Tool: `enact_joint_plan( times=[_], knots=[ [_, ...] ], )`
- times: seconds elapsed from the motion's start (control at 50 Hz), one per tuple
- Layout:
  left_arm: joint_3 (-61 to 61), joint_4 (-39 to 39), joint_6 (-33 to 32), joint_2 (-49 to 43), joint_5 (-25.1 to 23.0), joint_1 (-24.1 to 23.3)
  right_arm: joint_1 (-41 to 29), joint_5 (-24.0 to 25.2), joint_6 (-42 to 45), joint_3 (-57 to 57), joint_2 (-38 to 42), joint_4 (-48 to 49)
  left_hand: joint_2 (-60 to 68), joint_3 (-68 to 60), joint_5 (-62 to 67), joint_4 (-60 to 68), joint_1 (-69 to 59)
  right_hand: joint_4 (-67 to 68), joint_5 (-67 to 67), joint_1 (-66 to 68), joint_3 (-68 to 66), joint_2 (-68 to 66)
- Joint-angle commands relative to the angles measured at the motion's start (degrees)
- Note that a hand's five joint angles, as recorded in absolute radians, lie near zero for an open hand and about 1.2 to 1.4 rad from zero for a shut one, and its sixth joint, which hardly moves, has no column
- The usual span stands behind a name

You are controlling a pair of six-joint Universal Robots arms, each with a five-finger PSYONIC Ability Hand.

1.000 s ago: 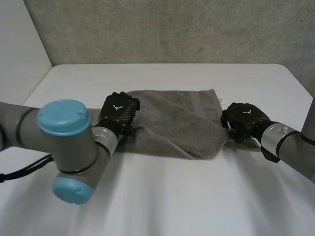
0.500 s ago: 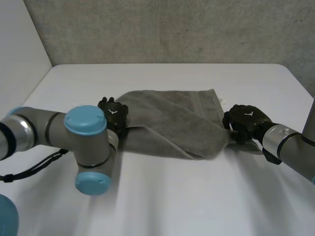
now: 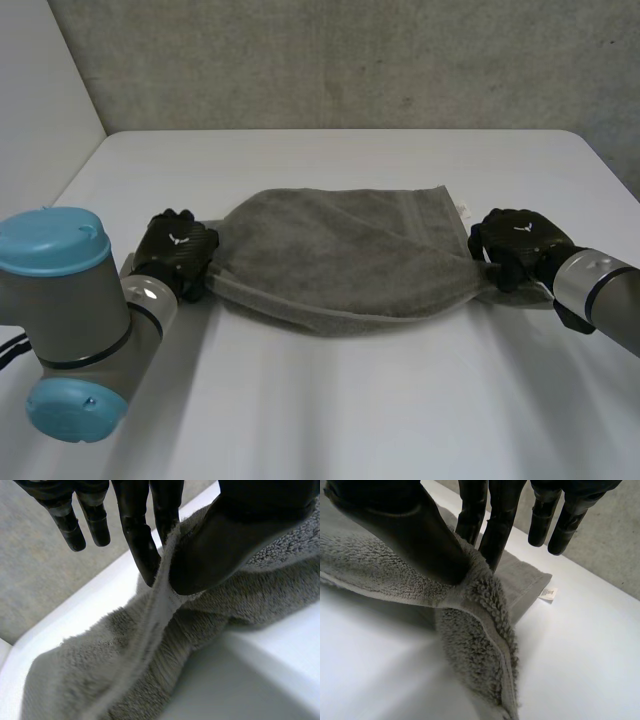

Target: Fold the towel.

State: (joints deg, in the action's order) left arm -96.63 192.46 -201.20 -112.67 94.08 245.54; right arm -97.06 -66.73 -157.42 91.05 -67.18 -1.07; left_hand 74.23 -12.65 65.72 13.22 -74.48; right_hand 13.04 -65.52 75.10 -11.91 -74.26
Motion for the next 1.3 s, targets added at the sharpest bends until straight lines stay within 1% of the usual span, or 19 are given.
enact_joint_plan(
  times=[0.02,0.04,0.08,0.1,0.12,0.14,0.18,0.2,0.24,0.32,0.44,0.56,0.76,0.9,1.06,1.12,1.22,1.3],
  knots=[
    [0.31,-0.42,0.01,-2.12,-1.09,1.7,-0.33,-1.38,-0.61,-2.62,4.52,3.62,5.77,2.65,4.28,-3.22,-5.52,-3.04,38.22,-37.81,1.91,36.96],
    [0.48,-0.51,0.01,-2.55,-1.09,1.96,-0.33,-1.39,-0.61,-2.63,4.52,3.62,5.77,2.65,4.28,-3.22,-5.52,-3.04,38.35,-37.94,1.91,37.09],
    [0.66,-0.68,0.1,-2.65,-1.09,2.31,-0.06,-2.35,-1.05,-2.19,3.73,3.36,5.77,2.65,4.28,-3.22,-5.52,-3.04,50.23,-49.82,1.91,48.97],
    [0.92,-0.77,0.01,-2.65,-1.09,2.57,-0.06,-2.35,-1.05,-2.19,3.73,3.36,5.77,2.65,4.28,-3.22,-5.52,-3.04,50.29,-49.88,1.91,49.03],
    [1.36,-0.86,0.1,-2.65,-1.09,2.92,0.29,-2.88,-1.14,-2.01,2.25,3.1,5.77,2.65,4.28,-3.22,-5.52,-3.04,55.29,-54.88,1.91,54.03],
    [1.36,-0.86,0.1,-2.65,-1.09,2.93,0.29,-2.88,-1.14,-2.01,2.23,3.09,5.77,2.65,4.28,-3.22,-5.52,-3.04,55.34,-54.93,1.91,54.08],
    [1.8,-0.86,0.01,-2.56,-1.18,3.54,0.64,-2.36,-1.05,0.08,-2.58,2.31,5.77,2.65,4.28,-3.22,-5.52,-3.04,57.02,-56.61,1.91,55.76],
    [2.76,-0.95,0.01,-2.65,-1.09,4.33,0.64,-2.35,-1.05,0.1,-2.6,2.3,5.77,2.65,4.28,-3.22,-5.52,-3.04,57.02,-56.61,1.91,55.76],
    [4.09,-1.3,0.1,-2.65,-1.09,5.13,0.99,-1.74,-0.61,3.77,-6.45,2.56,5.77,2.65,4.28,-3.22,-5.52,-3.04,57.36,-56.94,1.91,56.1],
    [8.29,-3.92,0.45,-4.13,-1.09,6.97,1.96,-1.56,-0.52,7.11,-9.09,2.57,5.77,2.65,4.28,-3.22,-5.52,-3.04,57.36,-56.95,1.91,56.1],
    [13.39,-8.58,1.15,-8.27,-1.0,7.06,2.14,-1.39,0.53,12.57,-11.83,3.79,5.77,2.65,4.28,-3.22,-5.52,-3.04,57.36,-56.95,1.91,56.1],
    [14.81,-9.56,3.26,-9.06,-1.09,7.23,1.96,-1.04,0.97,15.65,-11.3,3.71,5.77,2.65,4.28,-3.22,-5.52,-3.04,57.86,-57.45,1.91,56.6],
    [15.42,-9.65,3.62,-9.06,-1.09,7.23,1.43,-1.21,1.06,21.45,-12.35,3.62,5.77,2.65,4.28,-3.22,-5.52,-3.04,57.86,-57.45,1.91,56.6],
    [16.39,-9.74,3.71,-9.06,-1.0,7.32,1.17,-1.48,1.06,23.3,-11.39,6.96,5.77,2.65,4.28,-3.22,-5.52,-3.04,57.02,-56.61,1.91,55.76],
    [16.3,-9.74,3.71,-8.89,-0.91,7.41,0.29,-2.53,1.23,22.42,-5.34,13.11,5.77,2.65,4.28,-3.22,-5.52,-3.04,56.18,-55.77,1.91,54.92],
    [16.13,-9.74,3.79,-8.71,-0.91,7.41,0.11,-2.97,1.41,21.98,-4.36,13.73,5.77,2.65,4.28,-3.22,-5.52,-3.04,56.18,-55.77,1.91,54.92],
    [16.04,-9.74,3.79,-8.62,-0.91,7.5,-0.41,-5.07,3.25,20.23,-0.76,14.61,5.77,2.65,4.28,-3.22,-5.52,-3.04,55.18,-54.76,1.91,53.92],
    [15.86,-9.74,3.88,-8.45,-0.91,7.5,-0.67,-5.52,3.26,19.44,-0.4,15.04,5.77,2.65,4.28,-3.22,-5.52,-3.04,52.16,-51.74,1.91,50.9]
  ],
)
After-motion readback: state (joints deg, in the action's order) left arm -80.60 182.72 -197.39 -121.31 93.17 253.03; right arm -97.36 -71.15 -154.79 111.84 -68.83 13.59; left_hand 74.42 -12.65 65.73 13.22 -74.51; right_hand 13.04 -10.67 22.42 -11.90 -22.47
